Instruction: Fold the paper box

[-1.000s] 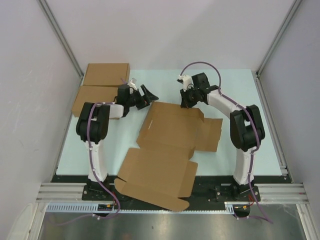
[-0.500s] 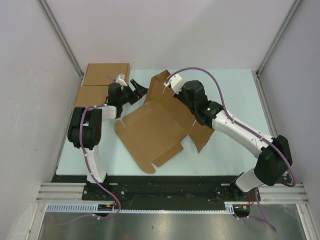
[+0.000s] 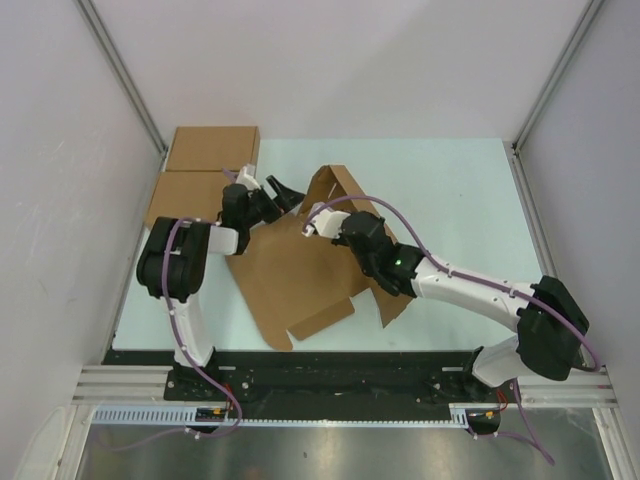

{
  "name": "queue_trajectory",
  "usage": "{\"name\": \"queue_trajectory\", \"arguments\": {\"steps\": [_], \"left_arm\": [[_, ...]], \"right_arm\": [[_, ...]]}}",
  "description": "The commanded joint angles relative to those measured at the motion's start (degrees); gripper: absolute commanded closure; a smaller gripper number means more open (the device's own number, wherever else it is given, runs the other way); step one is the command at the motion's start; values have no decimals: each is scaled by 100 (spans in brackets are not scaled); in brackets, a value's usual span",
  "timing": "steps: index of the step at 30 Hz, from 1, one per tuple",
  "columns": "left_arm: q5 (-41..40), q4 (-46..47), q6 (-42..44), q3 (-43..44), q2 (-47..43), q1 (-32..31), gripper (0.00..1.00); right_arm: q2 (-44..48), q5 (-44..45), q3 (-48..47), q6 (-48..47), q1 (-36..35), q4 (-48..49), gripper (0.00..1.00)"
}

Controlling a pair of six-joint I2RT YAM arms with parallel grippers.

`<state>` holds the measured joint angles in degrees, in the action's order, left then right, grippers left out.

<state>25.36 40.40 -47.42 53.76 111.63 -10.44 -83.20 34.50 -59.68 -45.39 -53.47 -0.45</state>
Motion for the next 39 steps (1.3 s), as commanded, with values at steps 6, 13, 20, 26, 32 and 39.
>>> {"name": "queue_trajectory", "arguments": {"steps": [6,13,20,26,32,39], "left_arm": [[310,2243,1085,-910,-696,-301,0],[698,3333,954,-1210,-547,-363,0],[576,3176,893,-1218,-599,-301,0],[-1118,2211,777,-1552,-1336,-46,0],[-3962,-1496,1577,-903,-2427,-300,0],[-4902,-3140,1447,-850,-2340,-775,2]], "right_arm": [[172,101,246,-76,-480,-96,100],[155,92,246,-76,-594,-166,100],[216,258,255,-190,-568,-26,100],[541,67,211,-6,-42,-17,100],[823,-1039,185,1424,1065,-253,100],[744,-1192,185,1403,1024,-289,100]]}}
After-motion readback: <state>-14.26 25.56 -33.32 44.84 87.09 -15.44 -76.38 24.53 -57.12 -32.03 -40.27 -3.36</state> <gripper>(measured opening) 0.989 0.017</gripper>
